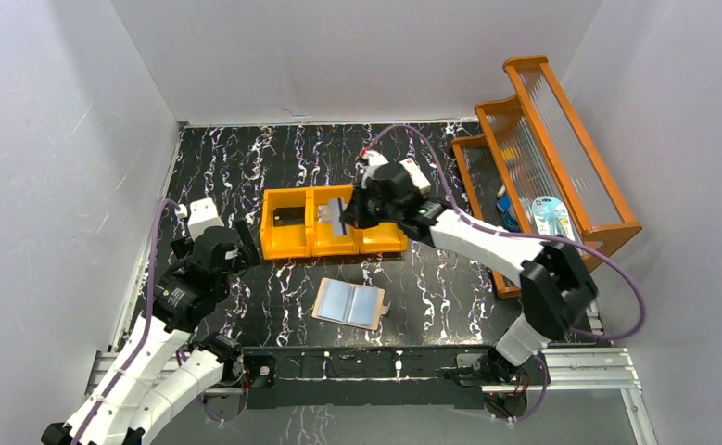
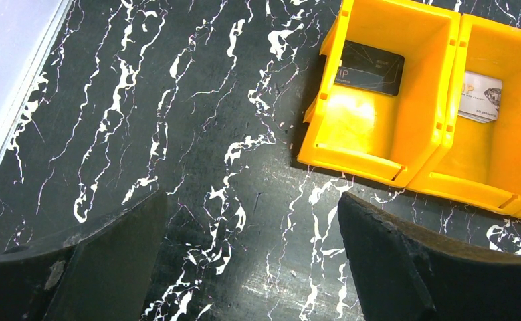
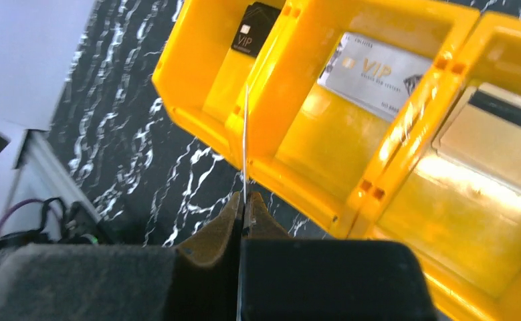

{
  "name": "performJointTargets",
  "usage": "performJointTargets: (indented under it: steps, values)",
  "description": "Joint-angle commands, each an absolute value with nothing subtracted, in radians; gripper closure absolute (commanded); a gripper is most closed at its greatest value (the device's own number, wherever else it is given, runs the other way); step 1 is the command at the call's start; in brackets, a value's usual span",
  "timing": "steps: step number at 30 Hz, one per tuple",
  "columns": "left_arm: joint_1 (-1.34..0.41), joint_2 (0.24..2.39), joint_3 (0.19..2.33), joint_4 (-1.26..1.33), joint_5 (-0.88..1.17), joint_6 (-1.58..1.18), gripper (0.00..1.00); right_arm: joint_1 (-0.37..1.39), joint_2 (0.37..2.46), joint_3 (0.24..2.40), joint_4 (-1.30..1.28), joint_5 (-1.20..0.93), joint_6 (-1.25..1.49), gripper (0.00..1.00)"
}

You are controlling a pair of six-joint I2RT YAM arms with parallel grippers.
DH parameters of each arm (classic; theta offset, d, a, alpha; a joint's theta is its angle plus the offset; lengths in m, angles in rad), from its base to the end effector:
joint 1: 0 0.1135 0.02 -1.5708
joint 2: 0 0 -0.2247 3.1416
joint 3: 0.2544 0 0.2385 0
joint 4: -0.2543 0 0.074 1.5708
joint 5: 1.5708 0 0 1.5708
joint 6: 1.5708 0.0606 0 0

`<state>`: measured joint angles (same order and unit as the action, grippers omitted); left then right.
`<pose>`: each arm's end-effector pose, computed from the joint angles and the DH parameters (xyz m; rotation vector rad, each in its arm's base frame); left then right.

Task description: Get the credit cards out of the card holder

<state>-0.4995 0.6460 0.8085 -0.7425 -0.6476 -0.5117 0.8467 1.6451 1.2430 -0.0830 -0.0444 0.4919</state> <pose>0.1588 -0.0450 0.2783 -0.3733 1.9889 0.0635 0.2574 0.2951 0.2398 -0.4120 2.1331 0.8510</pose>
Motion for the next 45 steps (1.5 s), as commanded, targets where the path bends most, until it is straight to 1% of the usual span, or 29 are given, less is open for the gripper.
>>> performJointTargets:
  steps: [1,3,5,11,12,13,14,19,23,30,36,45]
  values:
    - [-0.501,0.632,0.809,-0.756,-0.683,-0.514,0.02,0.813,1.494,1.073,0.248,-0.323,0.606,1.0]
    - [-0.501,0.633,0.807,-0.752,-0.679,-0.512,0.02,0.813,1.488,1.078,0.186,-0.288,0.56,1.0]
    - [-0.501,0.639,0.808,-0.752,-0.678,-0.511,0.02,0.813,1.503,1.142,0.067,-0.216,0.48,1.0]
    - [-0.501,0.649,0.807,-0.752,-0.679,-0.511,0.02,0.815,1.611,1.331,-0.178,0.102,0.218,1.0]
    - [-0.501,0.65,0.808,-0.752,-0.679,-0.511,0.02,0.817,1.631,1.359,-0.199,0.132,0.191,0.51]
    - [-0.502,0.651,0.807,-0.752,-0.677,-0.511,0.02,0.819,1.653,1.385,-0.214,0.146,0.153,0.97]
    - [-0.501,0.653,0.807,-0.751,-0.677,-0.511,0.02,0.821,1.671,1.405,-0.223,0.16,0.119,1.0]
    - [-0.501,0.659,0.807,-0.747,-0.673,-0.506,0.02,0.846,1.734,1.476,-0.235,0.244,-0.035,1.0]
    - [-0.502,0.665,0.807,-0.746,-0.67,-0.503,0.02,0.881,1.817,1.507,-0.237,0.27,-0.106,1.0]
    - [-0.502,0.663,0.807,-0.748,-0.675,-0.503,0.02,0.931,1.904,1.554,-0.22,0.317,-0.237,1.0]
    - [-0.502,0.658,0.808,-0.75,-0.678,-0.505,0.02,0.942,1.95,1.561,-0.178,0.299,-0.336,1.0]
    - [-0.502,0.643,0.811,-0.76,-0.698,-0.514,0.02,0.941,2.014,1.543,-0.097,0.248,-0.623,1.0]
